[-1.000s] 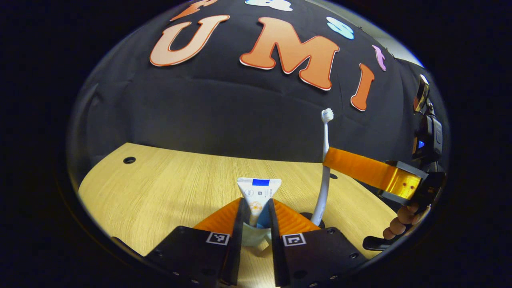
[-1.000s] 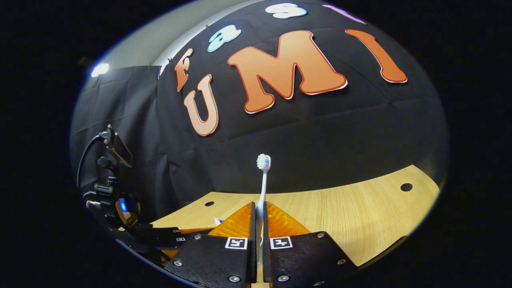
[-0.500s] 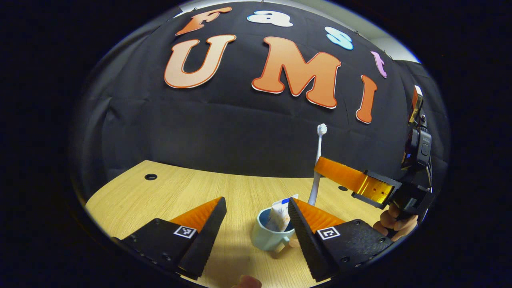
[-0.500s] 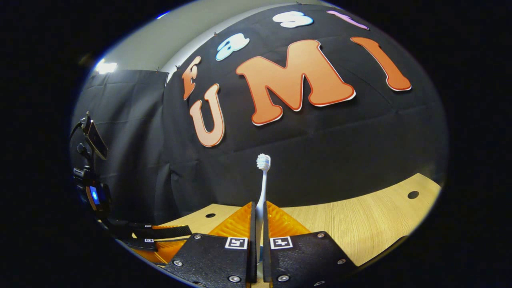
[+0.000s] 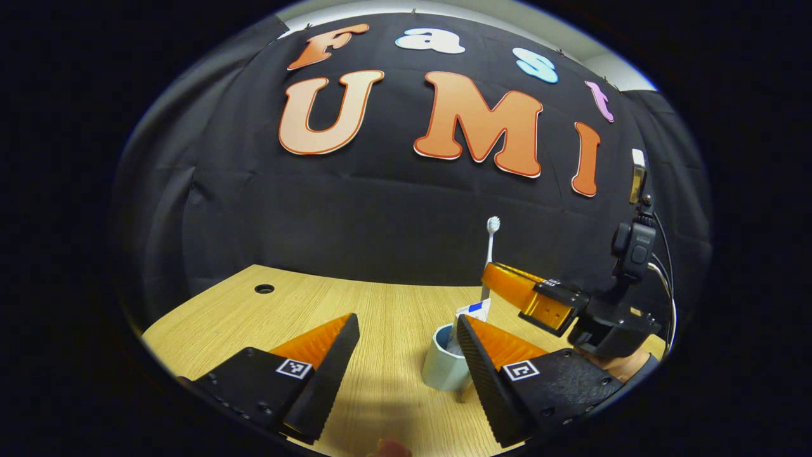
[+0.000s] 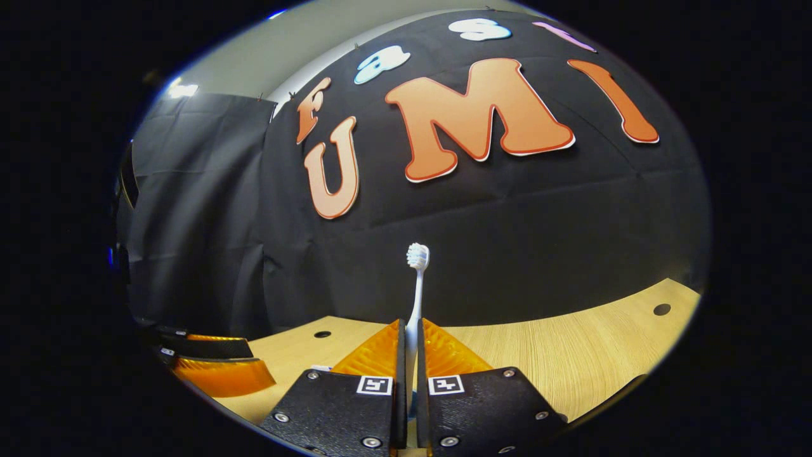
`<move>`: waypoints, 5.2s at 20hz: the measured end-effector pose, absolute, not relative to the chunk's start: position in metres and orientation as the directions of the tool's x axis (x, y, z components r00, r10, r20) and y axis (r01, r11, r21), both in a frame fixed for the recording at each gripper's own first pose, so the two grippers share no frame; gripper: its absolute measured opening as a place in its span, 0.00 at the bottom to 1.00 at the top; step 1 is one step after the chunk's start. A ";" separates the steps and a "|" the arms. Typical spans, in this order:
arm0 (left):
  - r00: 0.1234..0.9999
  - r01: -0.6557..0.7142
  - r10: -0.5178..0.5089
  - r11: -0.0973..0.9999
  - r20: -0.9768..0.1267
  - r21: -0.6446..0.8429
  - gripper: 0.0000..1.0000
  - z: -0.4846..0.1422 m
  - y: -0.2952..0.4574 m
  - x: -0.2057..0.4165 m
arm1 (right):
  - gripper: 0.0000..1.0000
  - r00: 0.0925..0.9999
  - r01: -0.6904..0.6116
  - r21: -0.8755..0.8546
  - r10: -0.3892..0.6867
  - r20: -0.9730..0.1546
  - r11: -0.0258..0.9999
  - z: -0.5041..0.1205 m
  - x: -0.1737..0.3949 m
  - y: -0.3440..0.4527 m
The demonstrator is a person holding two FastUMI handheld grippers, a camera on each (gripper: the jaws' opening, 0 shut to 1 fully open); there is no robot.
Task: Put the toothbrush and toothpaste on the desktop into the cup, then pick up the cup and place it on the coaster on the desktop.
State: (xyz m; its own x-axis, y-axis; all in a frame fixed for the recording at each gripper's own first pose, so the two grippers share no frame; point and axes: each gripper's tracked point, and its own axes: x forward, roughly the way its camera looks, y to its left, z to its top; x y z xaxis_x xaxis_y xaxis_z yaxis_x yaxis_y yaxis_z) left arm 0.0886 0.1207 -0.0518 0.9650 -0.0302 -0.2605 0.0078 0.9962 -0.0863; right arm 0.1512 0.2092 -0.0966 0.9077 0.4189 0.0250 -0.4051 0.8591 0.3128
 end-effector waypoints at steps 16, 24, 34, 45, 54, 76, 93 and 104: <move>0.910 0.079 -0.108 0.993 -0.399 -0.088 0.93 -0.058 0.066 0.088 | 0.58 0.887 -0.429 0.290 0.459 -0.042 0.855 -0.084 0.106 0.160; 0.803 0.103 -0.126 0.992 -0.583 -0.073 0.93 -0.054 0.041 0.106 | 0.85 0.914 -0.396 0.199 0.405 -0.008 0.897 -0.050 0.072 0.100; 0.540 0.084 -0.071 0.996 -0.839 -0.030 0.93 -0.104 0.033 0.102 | 0.93 0.926 -0.372 0.154 0.378 -0.015 0.915 -0.039 0.027 0.057; 0.350 -0.020 0.046 0.999 -0.936 0.041 0.90 -0.160 0.044 0.104 | 0.99 0.922 -0.373 0.184 0.385 -0.035 0.909 -0.060 0.005 0.041; 0.342 -0.039 0.031 0.999 -0.939 0.018 0.23 -0.187 0.045 0.135 | 0.94 0.922 -0.357 0.220 0.380 -0.073 0.908 -0.077 0.011 0.041; 0.441 0.142 -0.127 0.987 -0.888 -0.071 0.20 -0.161 0.044 0.142 | 0.94 0.955 -0.262 0.162 0.280 -0.098 0.951 -0.093 -0.014 0.003; 0.399 0.269 -0.201 0.958 -0.895 -0.095 0.29 -0.147 0.052 0.140 | 0.94 0.965 -0.204 0.189 0.230 -0.126 0.960 -0.104 -0.027 -0.026; 0.811 0.277 -0.183 0.957 -0.556 0.090 0.98 -0.053 0.091 0.153 | 0.94 0.989 -0.144 0.142 0.145 0.001 0.979 -0.068 -0.030 -0.015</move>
State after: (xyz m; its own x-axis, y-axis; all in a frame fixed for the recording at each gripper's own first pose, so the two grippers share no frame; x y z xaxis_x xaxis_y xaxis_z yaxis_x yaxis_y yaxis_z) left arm 0.1534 0.0906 -0.0528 0.8109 -0.1828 -0.5559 0.2771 0.9566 0.0897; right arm -0.0300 -0.0153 -0.0679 0.9894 0.1451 0.0011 -0.1438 0.9794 0.1418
